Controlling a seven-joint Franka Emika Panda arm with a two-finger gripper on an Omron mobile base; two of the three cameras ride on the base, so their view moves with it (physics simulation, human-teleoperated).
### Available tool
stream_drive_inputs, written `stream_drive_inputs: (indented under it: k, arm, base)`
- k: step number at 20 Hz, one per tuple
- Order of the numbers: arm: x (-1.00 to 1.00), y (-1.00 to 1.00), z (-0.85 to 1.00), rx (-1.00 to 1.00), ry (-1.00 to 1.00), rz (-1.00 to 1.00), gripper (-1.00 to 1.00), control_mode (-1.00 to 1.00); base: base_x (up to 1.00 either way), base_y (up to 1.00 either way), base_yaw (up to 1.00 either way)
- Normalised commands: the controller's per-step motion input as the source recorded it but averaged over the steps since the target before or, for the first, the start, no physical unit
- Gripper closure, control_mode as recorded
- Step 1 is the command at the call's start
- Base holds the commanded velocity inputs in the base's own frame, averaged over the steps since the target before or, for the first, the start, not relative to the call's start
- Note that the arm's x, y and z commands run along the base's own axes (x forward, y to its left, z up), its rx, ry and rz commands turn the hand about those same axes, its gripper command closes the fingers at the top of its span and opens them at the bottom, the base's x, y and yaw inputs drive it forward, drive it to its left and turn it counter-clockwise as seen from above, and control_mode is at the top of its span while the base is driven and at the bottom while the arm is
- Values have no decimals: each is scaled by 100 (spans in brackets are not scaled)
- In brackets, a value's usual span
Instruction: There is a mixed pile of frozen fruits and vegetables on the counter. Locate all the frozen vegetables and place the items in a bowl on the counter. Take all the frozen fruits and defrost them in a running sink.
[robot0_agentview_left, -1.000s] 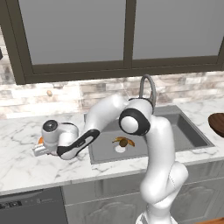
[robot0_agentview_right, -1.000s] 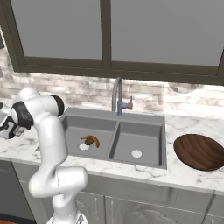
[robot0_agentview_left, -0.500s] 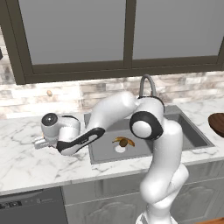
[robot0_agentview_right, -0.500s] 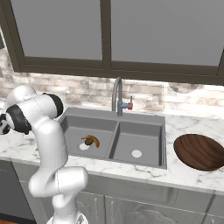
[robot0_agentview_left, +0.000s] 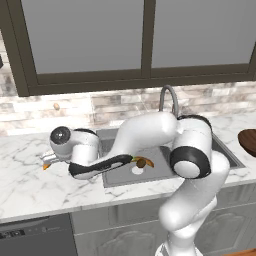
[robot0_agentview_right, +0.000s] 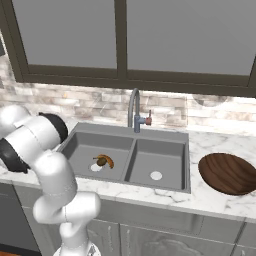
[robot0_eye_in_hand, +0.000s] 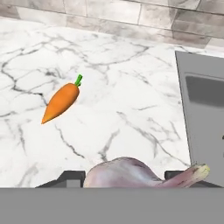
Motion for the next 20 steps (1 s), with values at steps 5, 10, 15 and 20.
stream_drive_inputs:
  k: [5, 10, 15, 20]
  arm:
    - [-21, -39, 74, 0, -5, -5, 100, -100]
    - [-18, -52, 80, 0, 0, -6, 100, -100]
    - [-32, -69, 61, 0, 0, -4, 100, -100]
    - [-54, -83, 42, 1, 0, -2, 100, -100]
  base:
    - [0, 0, 0]
    - [0, 0, 0]
    - [0, 0, 0]
    - [0, 0, 0]
